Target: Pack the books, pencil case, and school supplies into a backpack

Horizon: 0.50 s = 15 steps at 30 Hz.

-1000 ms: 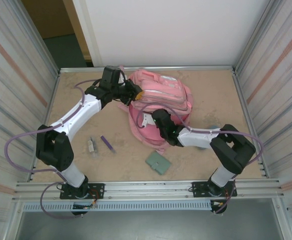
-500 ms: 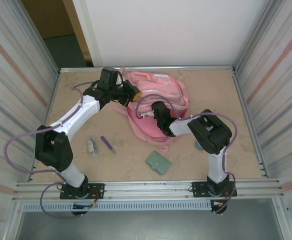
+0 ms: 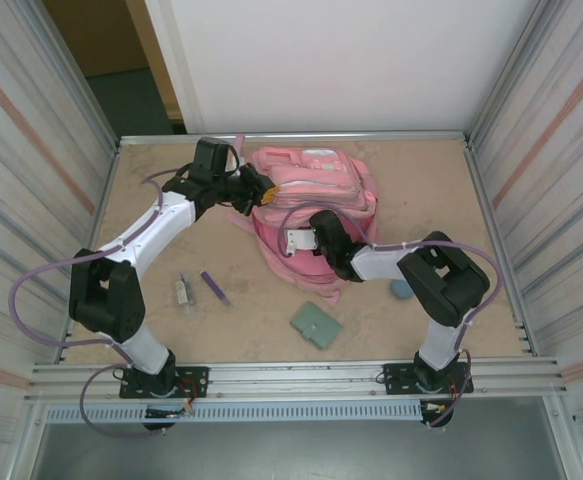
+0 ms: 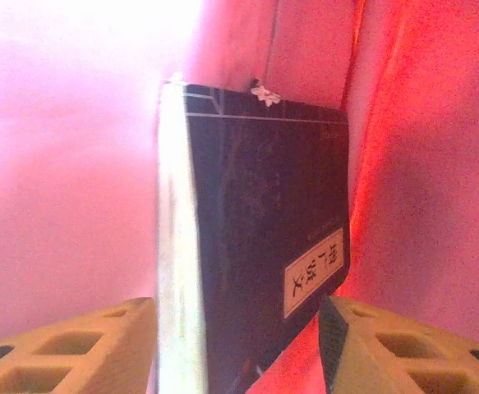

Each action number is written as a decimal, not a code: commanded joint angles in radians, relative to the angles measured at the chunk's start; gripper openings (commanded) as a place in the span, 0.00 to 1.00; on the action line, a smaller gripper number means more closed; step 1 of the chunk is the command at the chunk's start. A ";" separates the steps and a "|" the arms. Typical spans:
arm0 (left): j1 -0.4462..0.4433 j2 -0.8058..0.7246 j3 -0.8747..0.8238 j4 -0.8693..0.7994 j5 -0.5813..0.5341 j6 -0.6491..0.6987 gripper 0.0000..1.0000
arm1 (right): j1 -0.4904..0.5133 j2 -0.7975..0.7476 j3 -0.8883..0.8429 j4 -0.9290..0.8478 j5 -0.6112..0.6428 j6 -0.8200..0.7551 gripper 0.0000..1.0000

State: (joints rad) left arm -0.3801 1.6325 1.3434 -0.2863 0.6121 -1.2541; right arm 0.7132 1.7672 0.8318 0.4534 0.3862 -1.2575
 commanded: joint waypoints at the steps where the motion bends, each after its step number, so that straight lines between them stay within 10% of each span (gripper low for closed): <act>1: 0.009 -0.017 -0.006 0.093 0.091 0.020 0.00 | 0.010 -0.068 -0.001 -0.153 -0.043 0.044 0.54; 15: 0.015 0.030 -0.039 0.099 0.027 0.068 0.04 | 0.283 -0.357 -0.100 -0.354 -0.209 0.181 0.53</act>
State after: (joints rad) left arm -0.3676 1.6577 1.3121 -0.2775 0.6167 -1.2152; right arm 0.9493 1.4567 0.7582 0.1520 0.2440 -1.1507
